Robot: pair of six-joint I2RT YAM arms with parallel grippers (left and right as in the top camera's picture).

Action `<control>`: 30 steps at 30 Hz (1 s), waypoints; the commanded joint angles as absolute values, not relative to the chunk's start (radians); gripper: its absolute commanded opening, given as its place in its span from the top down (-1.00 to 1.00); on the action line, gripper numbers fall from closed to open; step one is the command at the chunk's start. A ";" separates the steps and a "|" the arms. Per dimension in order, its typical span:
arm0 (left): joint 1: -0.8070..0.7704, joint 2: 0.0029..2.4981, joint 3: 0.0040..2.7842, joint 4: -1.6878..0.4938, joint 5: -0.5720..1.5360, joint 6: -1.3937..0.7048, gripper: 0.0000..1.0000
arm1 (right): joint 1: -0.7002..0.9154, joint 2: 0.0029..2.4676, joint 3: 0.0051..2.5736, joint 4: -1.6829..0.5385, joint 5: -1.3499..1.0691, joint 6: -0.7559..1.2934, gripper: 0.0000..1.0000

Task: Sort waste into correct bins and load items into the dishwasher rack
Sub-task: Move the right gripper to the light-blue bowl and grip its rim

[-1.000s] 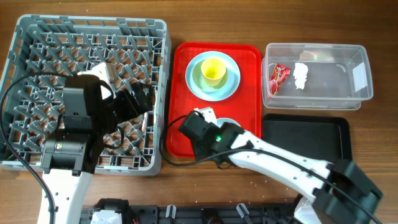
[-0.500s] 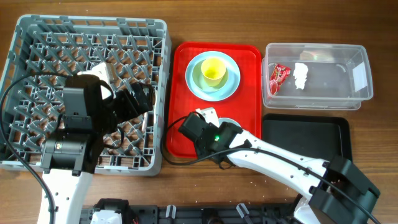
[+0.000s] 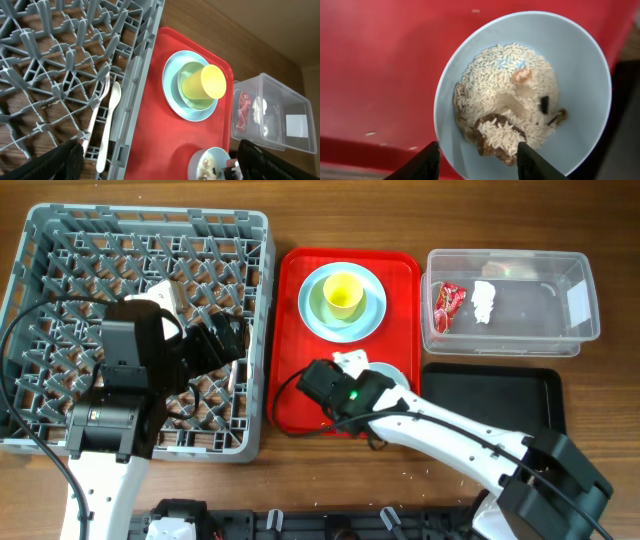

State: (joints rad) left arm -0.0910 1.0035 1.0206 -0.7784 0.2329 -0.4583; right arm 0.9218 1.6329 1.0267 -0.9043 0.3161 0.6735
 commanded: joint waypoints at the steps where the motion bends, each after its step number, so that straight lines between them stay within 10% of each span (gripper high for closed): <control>1: -0.085 1.004 1.021 -0.776 0.230 -0.453 -1.00 | 0.869 1.646 1.021 -0.928 0.391 0.681 -0.01; 30: -0.085 1.004 1.021 -0.776 0.230 -0.453 -1.00 | 0.844 1.646 0.956 -0.721 0.331 0.711 0.24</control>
